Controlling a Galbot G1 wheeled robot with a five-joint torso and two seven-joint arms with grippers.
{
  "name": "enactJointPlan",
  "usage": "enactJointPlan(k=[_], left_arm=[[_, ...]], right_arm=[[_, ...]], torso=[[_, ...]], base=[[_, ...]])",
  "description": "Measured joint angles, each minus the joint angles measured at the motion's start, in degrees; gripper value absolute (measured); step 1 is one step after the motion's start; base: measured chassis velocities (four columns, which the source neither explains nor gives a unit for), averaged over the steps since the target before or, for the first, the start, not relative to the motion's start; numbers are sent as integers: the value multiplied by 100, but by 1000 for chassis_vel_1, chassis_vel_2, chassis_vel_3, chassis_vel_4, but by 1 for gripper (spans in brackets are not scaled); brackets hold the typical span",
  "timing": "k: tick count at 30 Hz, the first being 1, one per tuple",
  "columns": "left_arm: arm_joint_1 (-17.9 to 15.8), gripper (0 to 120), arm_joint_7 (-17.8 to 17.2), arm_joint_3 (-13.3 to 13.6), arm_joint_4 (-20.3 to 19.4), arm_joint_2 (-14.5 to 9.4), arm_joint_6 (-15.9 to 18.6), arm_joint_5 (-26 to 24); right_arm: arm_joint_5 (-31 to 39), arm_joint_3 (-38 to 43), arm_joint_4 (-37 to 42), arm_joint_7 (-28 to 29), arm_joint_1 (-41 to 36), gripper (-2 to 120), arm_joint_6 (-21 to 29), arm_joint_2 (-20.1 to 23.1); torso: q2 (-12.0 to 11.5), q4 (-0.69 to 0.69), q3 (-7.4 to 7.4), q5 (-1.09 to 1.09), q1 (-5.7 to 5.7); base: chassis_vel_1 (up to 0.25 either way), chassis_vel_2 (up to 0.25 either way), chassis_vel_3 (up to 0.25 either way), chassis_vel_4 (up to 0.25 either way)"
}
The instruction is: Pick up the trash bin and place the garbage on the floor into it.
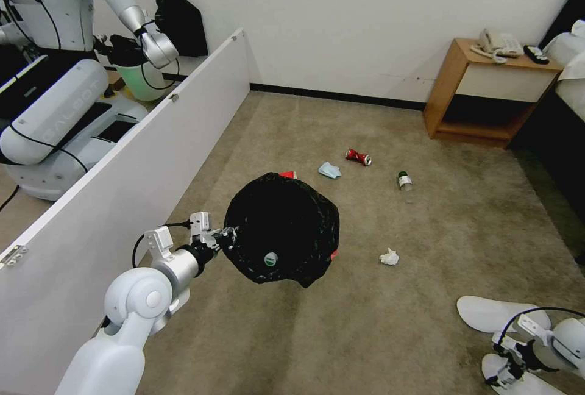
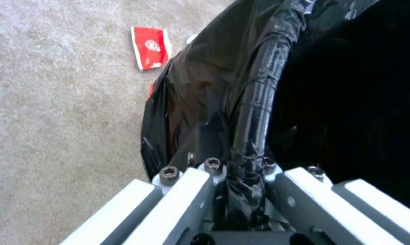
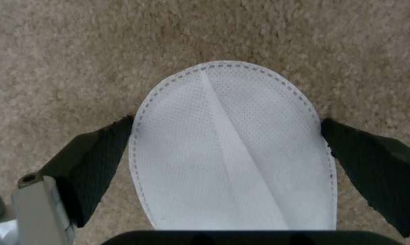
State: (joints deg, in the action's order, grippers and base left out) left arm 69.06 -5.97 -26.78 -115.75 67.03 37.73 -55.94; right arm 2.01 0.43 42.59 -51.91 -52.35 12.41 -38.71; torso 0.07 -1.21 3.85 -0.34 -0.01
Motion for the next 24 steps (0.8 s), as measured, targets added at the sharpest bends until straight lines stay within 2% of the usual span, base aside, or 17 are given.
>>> enactJointPlan(k=[13, 14, 16, 17, 19, 24], left_arm=[[-25, 0, -95, 11, -68, -20, 0, -9], [-51, 0, -107, 15, -68, -31, 0, -35], [-107, 0, -131, 27, -68, -44, 3, -73], [-107, 0, -131, 27, -68, -44, 3, -73], [-175, 0, -176, 45, -60, -47, 8, -122], [-228, 0, -203, 79, -49, -53, 19, -148]], right_arm=[[-29, 113, 45, -40, -72, 99, -64, -8], [-16, 149, 105, -39, -119, 99, -39, 26], [16, 197, 204, -38, -207, 99, -9, 98], [16, 197, 204, -38, -207, 99, -9, 98], [62, 278, 277, -38, -298, 99, -1, 171], [103, 393, 366, -41, -424, 99, 6, 249]], torso=[[-7, 3, 4, 0, 0], [-8, 4, 5, 4, 0], [-9, 5, 6, 25, 1], [-9, 5, 6, 25, 1], [-9, 6, 6, 45, 1], [-10, 7, 7, 54, 1]], base=[[0, 0, 0, 0], [0, 0, 0, 0], [0, 0, 0, 0], [0, 0, 0, 0], [0, 0, 0, 0], [0, 0, 0, 0]])
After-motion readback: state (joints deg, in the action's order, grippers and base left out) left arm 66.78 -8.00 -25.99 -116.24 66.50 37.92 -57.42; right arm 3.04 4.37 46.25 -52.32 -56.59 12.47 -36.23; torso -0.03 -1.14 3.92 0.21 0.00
